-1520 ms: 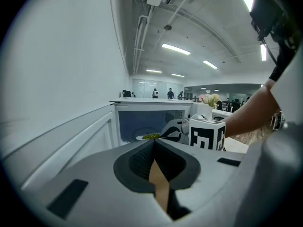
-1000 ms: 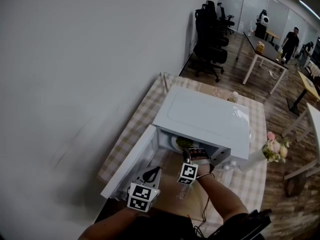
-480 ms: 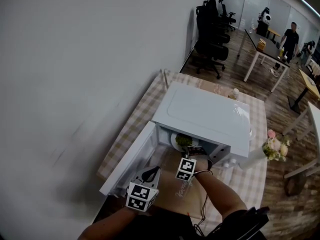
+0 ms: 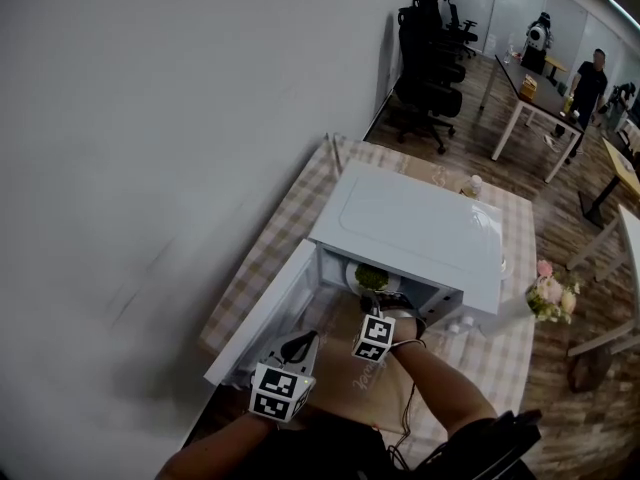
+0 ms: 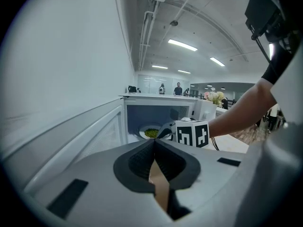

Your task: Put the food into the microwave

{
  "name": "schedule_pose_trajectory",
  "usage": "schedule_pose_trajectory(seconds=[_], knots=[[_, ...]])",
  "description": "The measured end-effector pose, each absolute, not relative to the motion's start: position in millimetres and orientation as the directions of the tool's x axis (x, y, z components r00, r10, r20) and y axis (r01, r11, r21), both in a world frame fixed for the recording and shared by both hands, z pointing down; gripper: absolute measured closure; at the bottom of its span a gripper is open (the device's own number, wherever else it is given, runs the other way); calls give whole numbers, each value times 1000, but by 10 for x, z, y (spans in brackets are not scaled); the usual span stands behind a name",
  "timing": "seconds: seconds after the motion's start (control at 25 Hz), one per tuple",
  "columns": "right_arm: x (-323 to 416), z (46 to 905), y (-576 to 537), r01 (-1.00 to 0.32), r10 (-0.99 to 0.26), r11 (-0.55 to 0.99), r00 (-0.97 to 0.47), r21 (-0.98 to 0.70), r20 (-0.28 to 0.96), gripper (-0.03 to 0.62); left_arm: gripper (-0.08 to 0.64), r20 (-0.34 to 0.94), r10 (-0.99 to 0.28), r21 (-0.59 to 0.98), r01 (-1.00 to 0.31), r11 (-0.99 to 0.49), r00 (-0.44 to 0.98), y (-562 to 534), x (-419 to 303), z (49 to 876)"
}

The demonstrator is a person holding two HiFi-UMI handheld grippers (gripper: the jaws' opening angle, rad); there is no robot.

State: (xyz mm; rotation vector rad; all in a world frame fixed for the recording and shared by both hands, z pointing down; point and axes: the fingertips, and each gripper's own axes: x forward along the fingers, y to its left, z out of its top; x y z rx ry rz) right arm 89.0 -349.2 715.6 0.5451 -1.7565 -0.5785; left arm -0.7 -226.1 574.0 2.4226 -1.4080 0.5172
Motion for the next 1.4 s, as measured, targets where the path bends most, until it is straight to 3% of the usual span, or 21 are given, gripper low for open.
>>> schedule_pose_trajectory(seconds=[0.12,1.24,1.4], knots=[[888,7169,-3523,-83,-633,769,-242,634,735,554,551,446,-772,72,-877,-474,454,-2250,-25,5739],[790,7114,-3810,-243,-583,813,-310,530,751,541,551,475,-752,85,-874,-479,458,-2230,-5,5893],[793,7138,-3841,-269,-581,813,-312,516,752,572,551,471,-755,81,-874,-479,457,-2244,-12,5888]])
